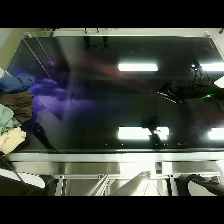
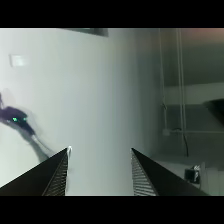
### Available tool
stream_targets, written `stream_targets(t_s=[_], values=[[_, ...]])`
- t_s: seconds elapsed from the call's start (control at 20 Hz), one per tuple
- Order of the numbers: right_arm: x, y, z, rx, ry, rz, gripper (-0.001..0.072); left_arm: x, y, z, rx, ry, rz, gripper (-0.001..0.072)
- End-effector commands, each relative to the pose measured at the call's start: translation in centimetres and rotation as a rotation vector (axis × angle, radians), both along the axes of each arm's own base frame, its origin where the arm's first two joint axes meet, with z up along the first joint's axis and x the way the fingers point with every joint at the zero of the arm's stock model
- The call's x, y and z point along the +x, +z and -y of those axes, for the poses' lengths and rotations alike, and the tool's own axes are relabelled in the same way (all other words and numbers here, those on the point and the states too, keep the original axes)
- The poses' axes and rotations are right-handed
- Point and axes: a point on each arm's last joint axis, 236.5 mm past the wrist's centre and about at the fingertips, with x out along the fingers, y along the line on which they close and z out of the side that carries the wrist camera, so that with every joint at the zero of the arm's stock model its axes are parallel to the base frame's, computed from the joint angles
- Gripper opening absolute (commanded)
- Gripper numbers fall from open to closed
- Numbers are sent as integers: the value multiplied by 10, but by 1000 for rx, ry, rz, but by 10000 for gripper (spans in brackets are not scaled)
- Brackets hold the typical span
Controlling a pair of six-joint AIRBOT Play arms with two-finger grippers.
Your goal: Fold the shirts.
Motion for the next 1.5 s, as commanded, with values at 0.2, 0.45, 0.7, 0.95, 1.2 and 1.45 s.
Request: stream_targets(t_s=[0.2,0.45,0.7,0.95,1.2,1.45], values=[[3,1,-1,-3,-5,11,436,73,-10,62,26,-165,34,14],[3,-4,-1,-4,0,1,430,83,50,166,-170,-375,132,14],[4,-22,0,-22,35,-15,230,11,198,396,-626,-995,290,14],[4,-24,1,-21,37,-21,230,-60,304,559,-509,-1361,530,15],[0,-24,-1,-16,47,-32,230,-67,275,620,-460,-1392,478,16],[0,-25,0,-22,48,-32,230,-49,155,618,-558,-1299,191,18]])
